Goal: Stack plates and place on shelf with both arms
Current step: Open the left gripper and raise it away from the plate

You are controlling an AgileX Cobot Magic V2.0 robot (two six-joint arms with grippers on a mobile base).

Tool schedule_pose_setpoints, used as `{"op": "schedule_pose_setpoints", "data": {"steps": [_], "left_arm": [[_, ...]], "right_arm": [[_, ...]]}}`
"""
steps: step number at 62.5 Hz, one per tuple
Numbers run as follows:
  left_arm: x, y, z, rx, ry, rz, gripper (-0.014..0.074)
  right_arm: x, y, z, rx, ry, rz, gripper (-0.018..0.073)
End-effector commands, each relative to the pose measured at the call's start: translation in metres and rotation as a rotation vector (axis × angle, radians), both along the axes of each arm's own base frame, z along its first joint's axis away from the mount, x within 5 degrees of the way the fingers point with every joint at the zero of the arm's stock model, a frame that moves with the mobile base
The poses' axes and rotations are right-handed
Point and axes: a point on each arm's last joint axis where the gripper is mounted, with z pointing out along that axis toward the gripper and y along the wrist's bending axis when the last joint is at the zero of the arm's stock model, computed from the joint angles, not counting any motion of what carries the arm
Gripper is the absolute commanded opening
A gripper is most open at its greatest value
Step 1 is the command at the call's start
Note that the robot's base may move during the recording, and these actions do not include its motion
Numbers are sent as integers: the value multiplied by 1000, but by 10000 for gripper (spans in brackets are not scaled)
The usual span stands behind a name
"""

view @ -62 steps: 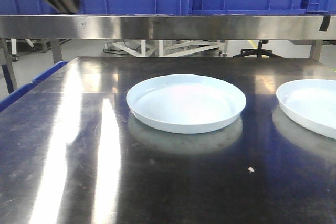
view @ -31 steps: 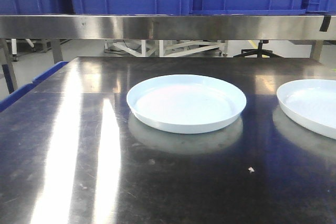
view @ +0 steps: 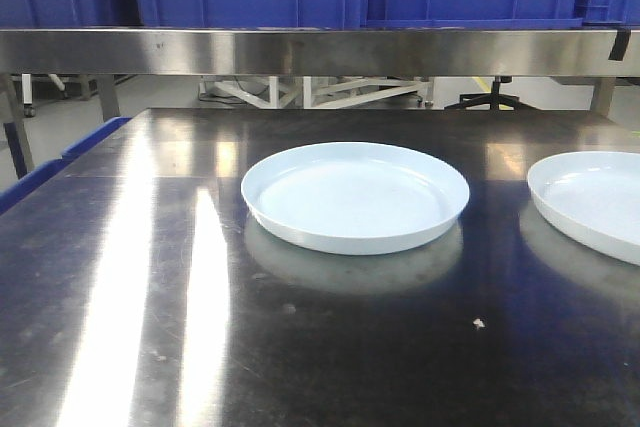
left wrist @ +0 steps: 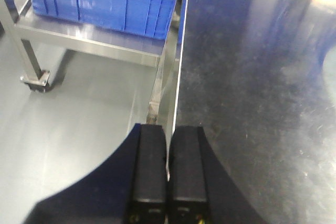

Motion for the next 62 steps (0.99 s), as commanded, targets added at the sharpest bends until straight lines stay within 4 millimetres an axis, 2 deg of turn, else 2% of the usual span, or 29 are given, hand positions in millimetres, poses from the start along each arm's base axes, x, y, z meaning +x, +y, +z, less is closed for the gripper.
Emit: {"op": "schedule_pose_setpoints", "data": {"steps": [1, 14, 20, 26, 27, 31, 42, 46, 49, 57, 62], "left_arm": [[5, 0, 15, -14, -98, 6, 97], [5, 0, 15, -20, -95, 8, 97], [5, 0, 15, -20, -95, 8, 97], [5, 0, 15, -20, -95, 8, 97], [5, 0, 15, -20, -95, 8, 97], [5, 0, 15, -20, -95, 8, 97], [5, 0, 15, -20, -95, 8, 97], [5, 0, 15, -20, -95, 8, 97], [5, 0, 15, -20, -95, 8, 97], [5, 0, 15, -20, -95, 8, 97], [5, 0, 15, -20, -95, 8, 97]], "right_arm": [[5, -1, 19, -29, -112, 3, 542], [5, -1, 19, -29, -111, 3, 517], [4, -1, 18, -28, -103, 4, 357], [3, -1, 16, -24, -66, 5, 20], [3, -1, 15, -24, -63, 5, -2], [2, -1, 15, -24, -59, 5, 66], [2, -1, 15, -23, -53, 5, 76], [2, -1, 14, -22, -43, 5, 106], [1, -1, 13, -21, -31, 6, 168], [-1, 0, 10, -18, 2, 7, 412], [-1, 0, 9, -17, 17, 8, 481]]}}
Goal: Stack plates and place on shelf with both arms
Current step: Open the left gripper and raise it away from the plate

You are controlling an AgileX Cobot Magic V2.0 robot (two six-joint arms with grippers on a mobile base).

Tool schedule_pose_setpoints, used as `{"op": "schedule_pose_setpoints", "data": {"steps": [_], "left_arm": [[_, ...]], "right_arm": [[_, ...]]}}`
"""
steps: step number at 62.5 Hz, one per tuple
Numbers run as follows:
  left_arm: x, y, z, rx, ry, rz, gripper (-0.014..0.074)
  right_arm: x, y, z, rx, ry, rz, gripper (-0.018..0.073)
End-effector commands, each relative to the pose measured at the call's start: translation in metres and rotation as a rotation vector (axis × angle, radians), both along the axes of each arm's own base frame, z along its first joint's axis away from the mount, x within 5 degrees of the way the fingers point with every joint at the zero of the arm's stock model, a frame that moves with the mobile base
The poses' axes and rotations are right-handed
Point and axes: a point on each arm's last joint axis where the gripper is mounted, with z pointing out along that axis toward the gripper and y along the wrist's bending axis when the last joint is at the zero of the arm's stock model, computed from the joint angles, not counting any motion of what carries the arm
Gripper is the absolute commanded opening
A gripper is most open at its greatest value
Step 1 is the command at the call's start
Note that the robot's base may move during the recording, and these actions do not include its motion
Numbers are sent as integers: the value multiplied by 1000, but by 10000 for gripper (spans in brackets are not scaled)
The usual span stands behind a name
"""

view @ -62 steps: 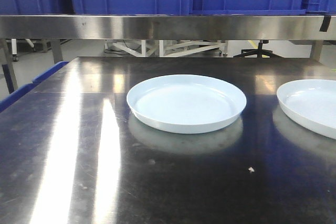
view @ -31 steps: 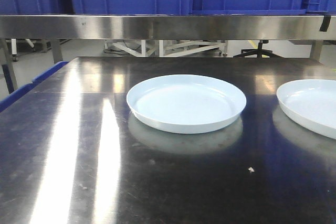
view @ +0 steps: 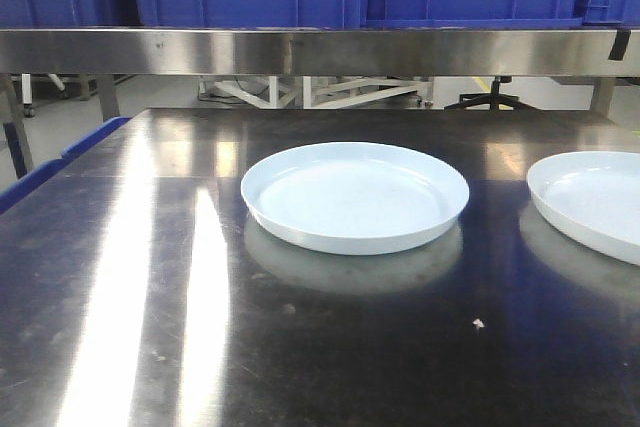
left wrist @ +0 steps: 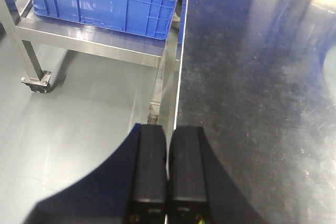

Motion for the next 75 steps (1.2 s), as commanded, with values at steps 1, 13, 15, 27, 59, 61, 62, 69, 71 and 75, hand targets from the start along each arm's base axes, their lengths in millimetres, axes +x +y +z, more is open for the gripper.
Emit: {"op": "schedule_pose_setpoints", "data": {"steps": [1, 13, 15, 27, 59, 61, 62, 69, 71, 75], "left_arm": [[5, 0, 15, -22, -98, 7, 97], [5, 0, 15, -22, -98, 7, 97], [5, 0, 15, -22, -98, 7, 97], [5, 0, 15, -22, -100, 8, 97], [5, 0, 15, -22, -100, 8, 97], [5, 0, 15, -22, -100, 8, 97], [5, 0, 15, -22, -100, 8, 97], [5, 0, 15, -22, -100, 8, 97], [5, 0, 15, -22, -100, 8, 97], [5, 0, 15, -22, -100, 8, 97]], "right_arm": [[4, -1, 16, -26, -80, 5, 482], [3, -1, 14, -24, -56, 6, 450], [3, -1, 15, -25, -60, 5, 446], [10, -4, 12, -68, -72, 14, 436], [81, -48, -10, -65, 68, -113, 436], [84, -49, -12, -64, 77, -113, 436], [86, -50, -13, -63, 81, -113, 436], [99, -53, -23, -56, 120, -111, 436], [101, -53, -25, -55, 127, -111, 436], [105, -54, -31, -52, 143, -110, 436]]}}
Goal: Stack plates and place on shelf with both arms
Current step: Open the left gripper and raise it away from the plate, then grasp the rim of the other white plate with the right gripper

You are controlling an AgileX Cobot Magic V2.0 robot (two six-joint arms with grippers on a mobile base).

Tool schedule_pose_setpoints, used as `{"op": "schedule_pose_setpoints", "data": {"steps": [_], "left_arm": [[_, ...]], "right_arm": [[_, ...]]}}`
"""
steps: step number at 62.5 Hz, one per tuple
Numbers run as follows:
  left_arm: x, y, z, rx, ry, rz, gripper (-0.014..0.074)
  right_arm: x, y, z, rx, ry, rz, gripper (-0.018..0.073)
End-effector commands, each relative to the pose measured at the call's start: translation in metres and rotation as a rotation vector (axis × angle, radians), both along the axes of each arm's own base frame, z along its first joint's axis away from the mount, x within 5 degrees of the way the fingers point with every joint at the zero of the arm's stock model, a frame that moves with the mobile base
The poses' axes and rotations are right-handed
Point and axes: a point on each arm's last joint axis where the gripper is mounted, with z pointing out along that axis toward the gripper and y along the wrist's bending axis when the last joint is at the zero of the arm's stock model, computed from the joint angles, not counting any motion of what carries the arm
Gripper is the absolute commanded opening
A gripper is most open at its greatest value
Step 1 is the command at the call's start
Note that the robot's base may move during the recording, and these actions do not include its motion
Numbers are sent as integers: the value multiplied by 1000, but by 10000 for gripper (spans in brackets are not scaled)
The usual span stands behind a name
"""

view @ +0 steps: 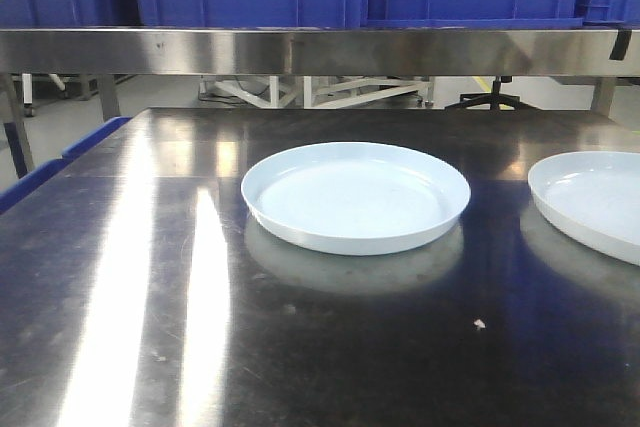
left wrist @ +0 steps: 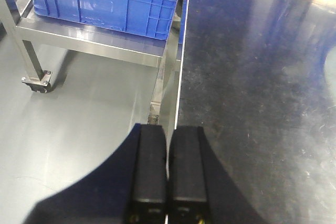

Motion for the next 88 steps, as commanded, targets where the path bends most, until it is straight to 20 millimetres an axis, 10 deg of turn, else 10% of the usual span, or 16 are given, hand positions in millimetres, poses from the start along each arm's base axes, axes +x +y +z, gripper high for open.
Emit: {"op": "schedule_pose_setpoints", "data": {"steps": [1, 23, 34, 38, 57, 70, 88], "left_arm": [[5, -1, 15, -22, -100, 6, 97], [5, -1, 15, -22, -100, 6, 97], [5, -1, 15, -22, -100, 6, 97], [5, -1, 15, -22, -100, 6, 97], [5, -1, 15, -22, -100, 6, 97], [5, -1, 15, -22, -100, 6, 97], [5, -1, 15, -22, -102, 6, 97]], "right_arm": [[11, -5, 14, -36, -89, 6, 436], [22, -8, -17, -13, 7, 7, 410], [23, -8, -19, -13, 13, 7, 127], [25, -9, -10, -30, -15, 14, 6], [23, -7, 91, -101, -257, 18, 24], [19, 34, 131, -84, -384, 134, 24], [37, 128, 113, -23, -401, 431, 24]]}}
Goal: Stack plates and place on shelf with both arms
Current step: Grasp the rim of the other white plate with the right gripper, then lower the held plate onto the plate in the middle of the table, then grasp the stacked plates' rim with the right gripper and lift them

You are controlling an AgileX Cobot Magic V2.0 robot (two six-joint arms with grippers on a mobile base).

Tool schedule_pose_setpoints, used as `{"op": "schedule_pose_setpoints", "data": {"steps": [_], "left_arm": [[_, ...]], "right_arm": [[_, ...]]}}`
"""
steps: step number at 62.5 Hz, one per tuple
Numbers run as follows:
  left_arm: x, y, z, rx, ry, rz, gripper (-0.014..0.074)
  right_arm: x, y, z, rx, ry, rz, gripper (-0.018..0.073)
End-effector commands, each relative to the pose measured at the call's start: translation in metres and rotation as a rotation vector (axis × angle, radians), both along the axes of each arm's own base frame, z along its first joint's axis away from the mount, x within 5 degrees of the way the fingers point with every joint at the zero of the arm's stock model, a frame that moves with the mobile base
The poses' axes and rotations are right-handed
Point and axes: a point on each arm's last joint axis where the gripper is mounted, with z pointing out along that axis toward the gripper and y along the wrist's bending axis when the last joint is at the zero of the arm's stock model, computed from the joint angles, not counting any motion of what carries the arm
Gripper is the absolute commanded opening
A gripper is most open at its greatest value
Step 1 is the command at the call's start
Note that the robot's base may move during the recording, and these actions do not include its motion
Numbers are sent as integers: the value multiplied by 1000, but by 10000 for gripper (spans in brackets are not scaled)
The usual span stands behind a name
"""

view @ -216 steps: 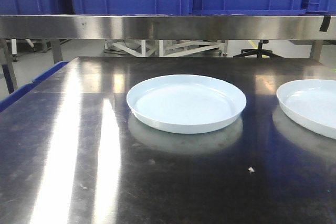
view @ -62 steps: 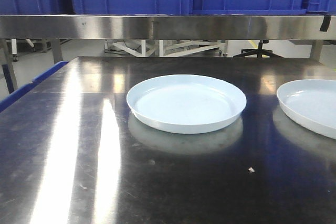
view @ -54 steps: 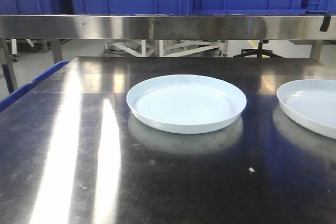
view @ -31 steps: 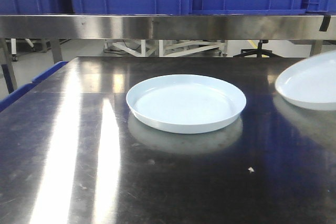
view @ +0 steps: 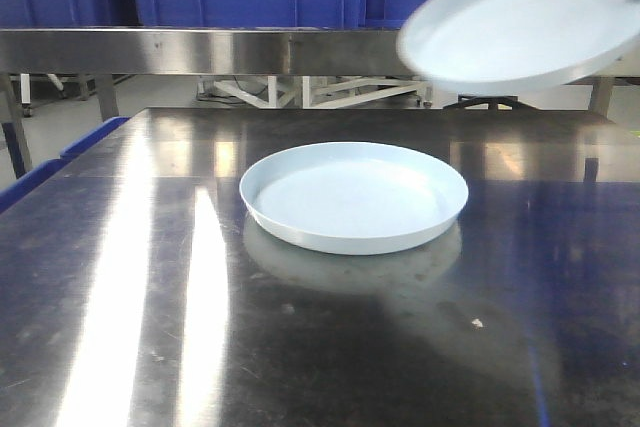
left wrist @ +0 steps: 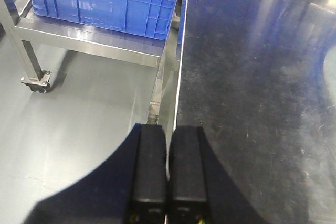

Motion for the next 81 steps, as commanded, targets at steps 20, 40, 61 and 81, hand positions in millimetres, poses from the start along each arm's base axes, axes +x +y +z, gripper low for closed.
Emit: {"op": "schedule_pose_setpoints", "data": {"steps": [20, 40, 61, 81], "left_arm": [[5, -1, 16, -22, -104, 6, 97], [5, -1, 16, -22, -104, 6, 97], [5, -1, 16, -22, -104, 6, 97], [5, -1, 16, -22, -104, 6, 97]], "right_arm": [[29, 79, -37, 4, -20, 214, 60], [40, 84, -72, -22, 90, 217, 476], [48, 86, -103, -43, 183, 215, 448], [50, 87, -104, -38, 163, 216, 19]]}}
